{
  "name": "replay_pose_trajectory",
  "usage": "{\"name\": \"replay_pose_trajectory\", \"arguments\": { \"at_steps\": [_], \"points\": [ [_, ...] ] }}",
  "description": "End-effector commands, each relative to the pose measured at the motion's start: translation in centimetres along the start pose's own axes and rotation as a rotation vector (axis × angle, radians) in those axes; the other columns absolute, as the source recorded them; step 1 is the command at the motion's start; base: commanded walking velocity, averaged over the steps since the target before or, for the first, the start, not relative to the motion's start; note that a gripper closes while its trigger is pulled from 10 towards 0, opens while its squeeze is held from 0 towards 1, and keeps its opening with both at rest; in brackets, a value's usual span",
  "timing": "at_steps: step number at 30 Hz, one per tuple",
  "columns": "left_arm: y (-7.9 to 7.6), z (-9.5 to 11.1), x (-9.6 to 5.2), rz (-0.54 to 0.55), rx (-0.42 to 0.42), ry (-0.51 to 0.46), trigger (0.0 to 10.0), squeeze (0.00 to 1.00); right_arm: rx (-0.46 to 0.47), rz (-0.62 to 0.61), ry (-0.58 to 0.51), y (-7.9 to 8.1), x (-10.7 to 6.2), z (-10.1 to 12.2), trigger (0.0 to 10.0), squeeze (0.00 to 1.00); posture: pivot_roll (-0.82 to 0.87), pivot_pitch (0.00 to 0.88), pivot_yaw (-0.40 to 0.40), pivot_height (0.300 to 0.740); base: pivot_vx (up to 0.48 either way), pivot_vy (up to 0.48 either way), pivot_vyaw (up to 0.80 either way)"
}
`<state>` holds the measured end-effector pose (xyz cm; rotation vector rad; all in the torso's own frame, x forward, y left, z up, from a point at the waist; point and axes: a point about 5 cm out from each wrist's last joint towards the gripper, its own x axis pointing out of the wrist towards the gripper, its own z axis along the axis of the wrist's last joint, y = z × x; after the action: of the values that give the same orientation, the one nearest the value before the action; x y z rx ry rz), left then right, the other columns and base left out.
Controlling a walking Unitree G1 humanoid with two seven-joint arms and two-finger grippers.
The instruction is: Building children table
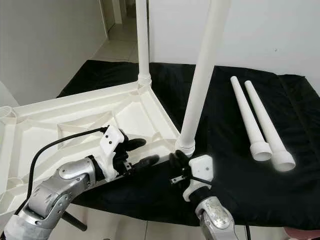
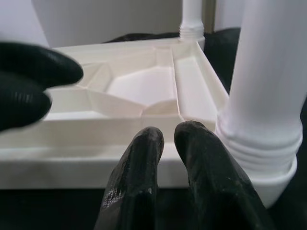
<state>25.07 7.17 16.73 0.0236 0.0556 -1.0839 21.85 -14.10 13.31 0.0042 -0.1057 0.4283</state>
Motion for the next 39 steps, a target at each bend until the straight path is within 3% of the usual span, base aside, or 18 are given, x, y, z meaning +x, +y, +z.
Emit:
{"name": "replay_pose_trajectory", "arguments": {
  "at_steps": [1, 3, 12, 22, 28, 39],
  "points": [
    [-0.3, 0.7, -0.2, -0.037, 0.018, -0.01, 10.0, 0.0, 0.016, 0.046, 0.0, 0.0, 0.2, 0.1, 10.0, 0.0, -0.09, 0.071, 0.049, 0.74, 0.0, 0.0, 0.0],
    [-0.4, 1.2, -0.4, -0.048, 0.023, -0.018, 10.0, 0.0, 0.044, 0.088, -0.001, -0.3, 0.5, 0.4, 10.0, 0.0, -0.09, 0.077, 0.05, 0.74, 0.0, 0.0, 0.0],
    [-0.9, 1.3, -1.2, -0.101, 0.063, 0.011, 10.0, 0.0, -0.029, 0.114, 0.023, -2.9, 1.3, 0.4, 10.0, 0.0, -0.08, 0.091, 0.047, 0.74, 0.0, 0.0, 0.0],
    [-0.7, 0.4, -1.3, -0.064, 0.041, 0.07, 10.0, 0.0, -0.047, 0.099, 0.035, -5.1, 2.2, 0.4, 10.0, 0.0, -0.07, 0.095, 0.045, 0.74, 0.0, 0.0, 0.0],
    [0.2, -1.3, -1.7, 0.012, 0.035, 0.156, 10.0, 0.0, -0.052, 0.051, 0.028, -7.1, 3.3, 0.3, 10.0, 0.0, -0.06, 0.095, 0.055, 0.74, 0.0, 0.0, 0.0],
    [1.6, -2.1, -1.9, 0.137, 0.033, 0.202, 10.0, 0.0, -0.053, -0.068, 0.004, -8.8, 4.1, -0.1, 10.0, 0.0, -0.05, 0.093, 0.069, 0.74, 0.0, 0.0, 0.0]
  ]
}}
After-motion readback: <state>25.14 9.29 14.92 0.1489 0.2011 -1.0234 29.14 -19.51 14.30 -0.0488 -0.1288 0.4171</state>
